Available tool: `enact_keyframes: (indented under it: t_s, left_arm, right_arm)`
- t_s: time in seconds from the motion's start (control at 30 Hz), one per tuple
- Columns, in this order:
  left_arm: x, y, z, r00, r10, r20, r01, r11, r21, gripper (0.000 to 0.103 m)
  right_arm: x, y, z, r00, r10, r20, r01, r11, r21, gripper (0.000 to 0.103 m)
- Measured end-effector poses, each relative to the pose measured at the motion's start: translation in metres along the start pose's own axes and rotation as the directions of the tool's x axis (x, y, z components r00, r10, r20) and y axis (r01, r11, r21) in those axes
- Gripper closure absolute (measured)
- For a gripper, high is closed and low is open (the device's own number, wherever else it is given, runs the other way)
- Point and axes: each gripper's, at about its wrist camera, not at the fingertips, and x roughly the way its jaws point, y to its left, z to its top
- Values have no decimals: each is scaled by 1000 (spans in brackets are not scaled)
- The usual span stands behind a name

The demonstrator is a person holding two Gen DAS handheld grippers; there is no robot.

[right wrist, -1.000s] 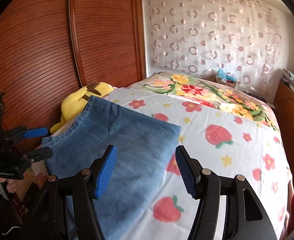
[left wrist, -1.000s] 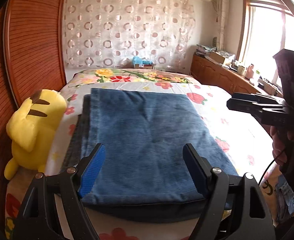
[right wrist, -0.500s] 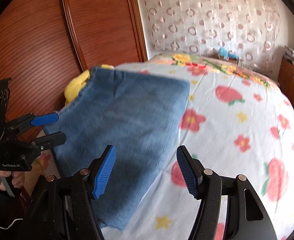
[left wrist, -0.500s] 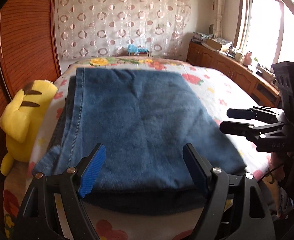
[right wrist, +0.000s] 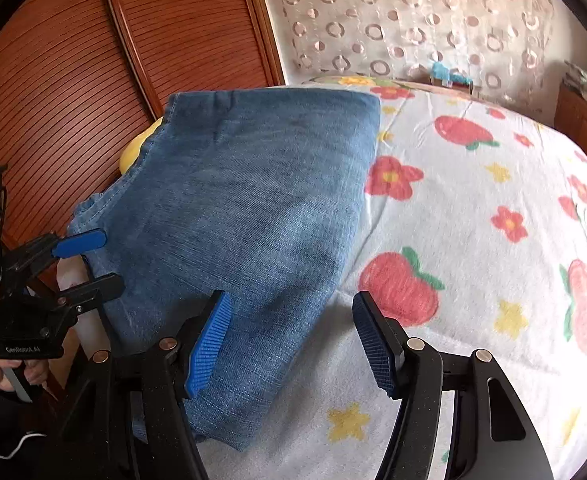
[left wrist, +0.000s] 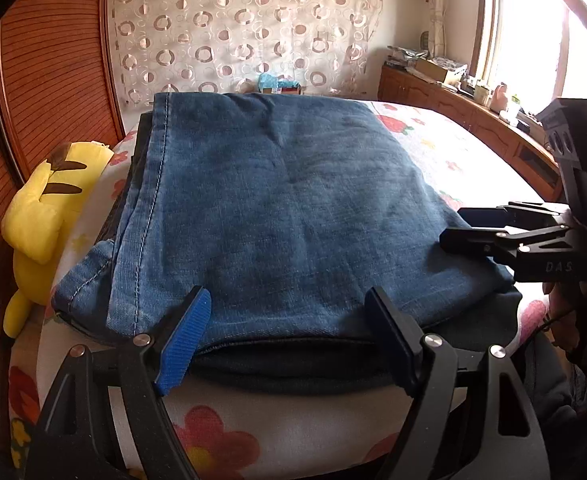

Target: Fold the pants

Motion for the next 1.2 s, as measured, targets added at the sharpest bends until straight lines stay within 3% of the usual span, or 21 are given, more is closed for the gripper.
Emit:
enact_keyframes:
  t_s: [0.2,0.37,0.43,0.5,0.7,0.93,1.2]
  left_arm:
    - [0,0,-5,1000,-1,10,1,1000,7,23]
    - [0,-2,-8,1000,12,15,-12,1000,8,23]
    - [-1,-2,-9,1000,12,15,-12,1000,8,23]
    - [-3,-1,-10,1000,8,14,-8,1000,11,23]
    - [-26,14,-4,1000,-7,27,8,999,-39,23]
    - [-94,36,33,984,32,173,-20,997,-71,23]
    - [-149,64,58,955,113,274,-95,992,-77,23]
  right_arm:
    - [10,12,1,1000,4,1,-4,1000,-15,41]
    - [16,17,4,1000,29,-10,-29,1000,-6,64]
    - [15,17,7,1000,24,-1,-24,1000,0,83]
    - [13,16,10,999,31,10,-31,999,12,94]
    - [-9,23,26,989,121,85,-122,993,6,97]
    - [-18,62,62,975,175,134,-163,982,-93,97]
    - [25,113,97,952,284,117,-262,949,-175,97]
